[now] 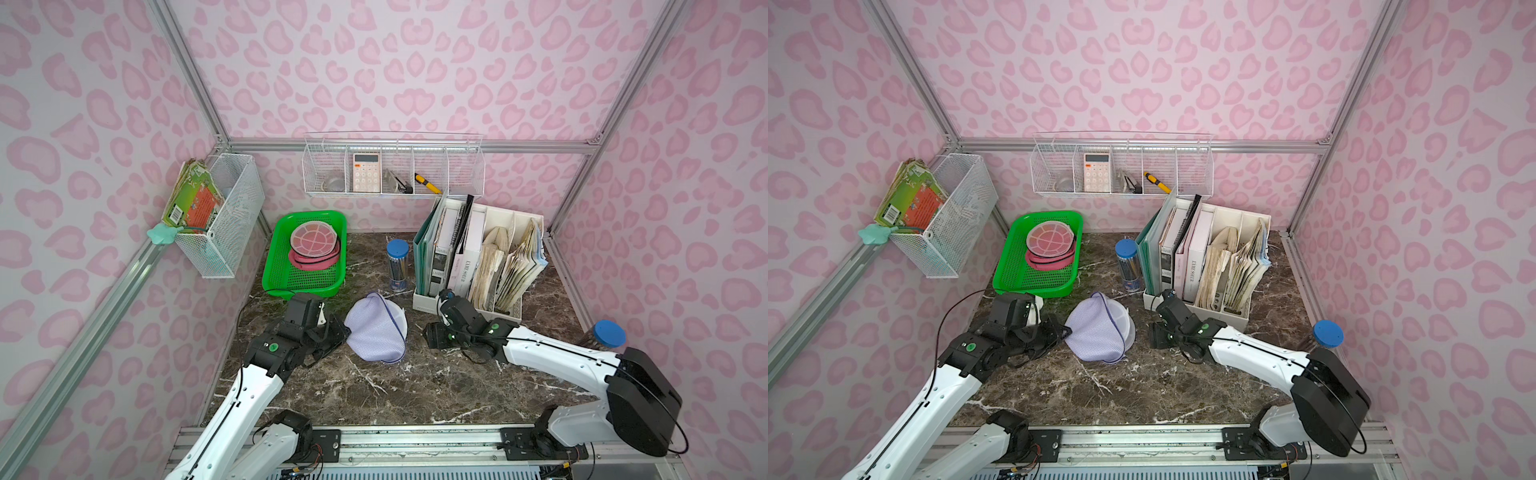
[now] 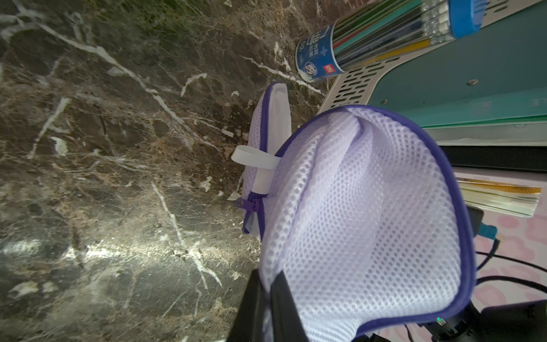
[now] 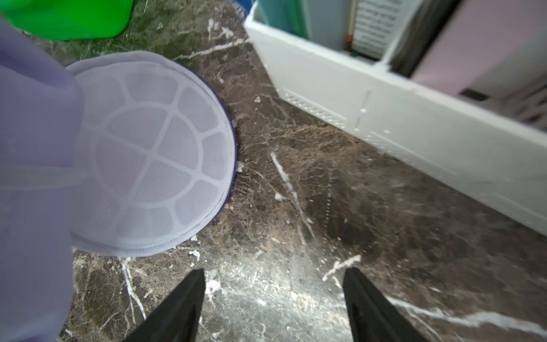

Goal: Turn the laundry bag inside out
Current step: Turn over the laundry bag at the center of the board.

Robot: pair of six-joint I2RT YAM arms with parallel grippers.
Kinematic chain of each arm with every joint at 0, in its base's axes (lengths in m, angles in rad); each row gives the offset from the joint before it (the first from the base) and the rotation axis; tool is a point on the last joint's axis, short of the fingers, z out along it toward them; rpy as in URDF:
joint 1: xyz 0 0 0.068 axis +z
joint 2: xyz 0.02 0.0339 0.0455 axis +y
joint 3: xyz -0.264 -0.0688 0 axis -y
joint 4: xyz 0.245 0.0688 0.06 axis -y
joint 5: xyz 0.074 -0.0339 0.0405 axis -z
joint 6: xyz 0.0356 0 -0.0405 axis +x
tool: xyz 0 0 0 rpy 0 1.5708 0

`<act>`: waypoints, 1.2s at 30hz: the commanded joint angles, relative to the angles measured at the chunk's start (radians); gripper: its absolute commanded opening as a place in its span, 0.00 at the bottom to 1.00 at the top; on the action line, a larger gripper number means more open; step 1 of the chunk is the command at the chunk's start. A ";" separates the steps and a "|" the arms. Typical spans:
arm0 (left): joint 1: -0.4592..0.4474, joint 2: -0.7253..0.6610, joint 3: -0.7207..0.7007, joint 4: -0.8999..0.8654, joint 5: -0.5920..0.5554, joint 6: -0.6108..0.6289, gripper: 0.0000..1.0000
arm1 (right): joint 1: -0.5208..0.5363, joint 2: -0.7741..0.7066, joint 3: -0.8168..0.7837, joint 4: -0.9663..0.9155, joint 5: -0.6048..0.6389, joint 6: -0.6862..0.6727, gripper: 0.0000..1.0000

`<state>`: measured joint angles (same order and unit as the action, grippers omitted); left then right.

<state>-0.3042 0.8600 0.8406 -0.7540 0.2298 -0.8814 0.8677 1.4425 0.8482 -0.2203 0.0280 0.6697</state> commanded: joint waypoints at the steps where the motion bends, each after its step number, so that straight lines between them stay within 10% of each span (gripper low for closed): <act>1: 0.012 -0.007 -0.017 -0.018 -0.038 0.035 0.00 | 0.005 0.075 0.028 0.091 -0.063 0.023 0.67; 17: 0.022 -0.039 -0.071 -0.015 -0.052 0.030 0.00 | 0.033 0.474 0.260 0.109 -0.031 0.023 0.41; 22: 0.024 -0.038 -0.070 -0.019 -0.059 0.029 0.00 | 0.053 0.528 0.298 0.069 0.008 0.032 0.11; 36: 0.098 0.089 -0.015 -0.136 -0.205 0.090 0.00 | -0.004 0.203 0.052 -0.076 0.078 0.050 0.00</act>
<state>-0.2180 0.9249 0.8154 -0.8661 0.0795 -0.8234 0.8764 1.7061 0.9394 -0.2081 0.0742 0.7254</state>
